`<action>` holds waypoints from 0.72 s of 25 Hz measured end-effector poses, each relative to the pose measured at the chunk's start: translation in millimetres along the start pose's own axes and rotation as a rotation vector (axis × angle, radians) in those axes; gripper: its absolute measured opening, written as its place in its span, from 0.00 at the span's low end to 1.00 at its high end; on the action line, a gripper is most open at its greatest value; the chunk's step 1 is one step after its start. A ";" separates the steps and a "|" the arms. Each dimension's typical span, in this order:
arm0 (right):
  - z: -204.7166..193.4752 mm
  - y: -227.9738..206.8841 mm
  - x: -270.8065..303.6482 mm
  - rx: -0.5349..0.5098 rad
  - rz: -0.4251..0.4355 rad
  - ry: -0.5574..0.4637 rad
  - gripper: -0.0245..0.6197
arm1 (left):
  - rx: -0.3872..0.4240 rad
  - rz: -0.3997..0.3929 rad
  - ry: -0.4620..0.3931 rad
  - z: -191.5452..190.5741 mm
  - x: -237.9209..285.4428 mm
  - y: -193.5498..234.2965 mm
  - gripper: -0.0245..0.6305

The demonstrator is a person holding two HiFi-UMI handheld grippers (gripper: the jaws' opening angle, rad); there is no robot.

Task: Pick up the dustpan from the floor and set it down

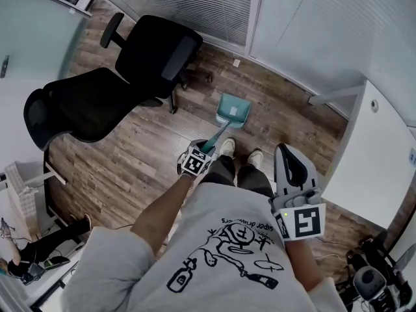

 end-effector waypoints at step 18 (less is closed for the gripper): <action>-0.3 6.0 -1.1 0.010 -0.002 -0.007 0.04 | -0.007 0.011 0.063 -29.0 -1.2 3.1 0.31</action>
Point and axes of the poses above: the fingertips, and each gripper's own axes: x forward along the fingers, y to its left, z out of its top, the point moved 2 cm from there along -x, backward along the fingers, and after that the axes turned 14 degrees about z, right-handed, at the moved point
